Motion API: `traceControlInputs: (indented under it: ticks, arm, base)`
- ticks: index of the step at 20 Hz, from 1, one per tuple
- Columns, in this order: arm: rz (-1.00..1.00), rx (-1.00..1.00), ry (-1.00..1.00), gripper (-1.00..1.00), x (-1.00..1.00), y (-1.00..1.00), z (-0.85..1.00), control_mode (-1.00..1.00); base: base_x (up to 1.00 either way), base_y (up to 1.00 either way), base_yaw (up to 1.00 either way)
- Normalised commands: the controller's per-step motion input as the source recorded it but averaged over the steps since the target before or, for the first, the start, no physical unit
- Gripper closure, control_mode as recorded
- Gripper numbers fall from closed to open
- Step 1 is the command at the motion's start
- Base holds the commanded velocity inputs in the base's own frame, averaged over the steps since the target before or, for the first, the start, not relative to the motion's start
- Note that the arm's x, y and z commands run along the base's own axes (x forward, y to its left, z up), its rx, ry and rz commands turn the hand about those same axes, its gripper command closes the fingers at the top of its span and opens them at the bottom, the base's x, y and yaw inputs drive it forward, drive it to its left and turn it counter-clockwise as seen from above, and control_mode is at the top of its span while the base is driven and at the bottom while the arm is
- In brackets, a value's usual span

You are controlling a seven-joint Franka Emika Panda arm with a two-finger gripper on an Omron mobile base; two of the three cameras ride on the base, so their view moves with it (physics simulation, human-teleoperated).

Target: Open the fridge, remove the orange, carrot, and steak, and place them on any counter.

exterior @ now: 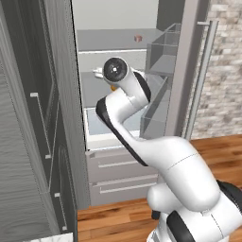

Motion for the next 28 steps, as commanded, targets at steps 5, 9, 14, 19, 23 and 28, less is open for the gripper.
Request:
traceControlInputs:
  ticks: [5,9,14,19,23,28]
  arm:
    - [-0.02,0.00,-0.03,-1.00,0.38,0.02,0.32,-1.00]
    - [-0.08,0.00,0.00,-1.00,0.38,0.08,0.28,-1.00]
    - [-0.12,-0.02,0.00,-1.00,0.16,0.00,0.07,-1.00]
    - [-0.16,-0.01,-0.02,-1.00,0.02,-0.25,0.00,-1.00]
    - [-0.19,0.00,-0.03,-1.00,-0.24,-0.83,0.00,-1.00]
    - [-0.18,0.00,-0.04,-1.00,-0.61,-0.99,0.00,-1.00]
  base:
    - [0.00,0.00,0.00]
    - [0.00,0.00,0.00]
    - [0.00,0.00,0.00]
    - [0.00,0.00,0.00]
    - [0.00,0.00,0.00]
    - [0.00,0.00,0.00]
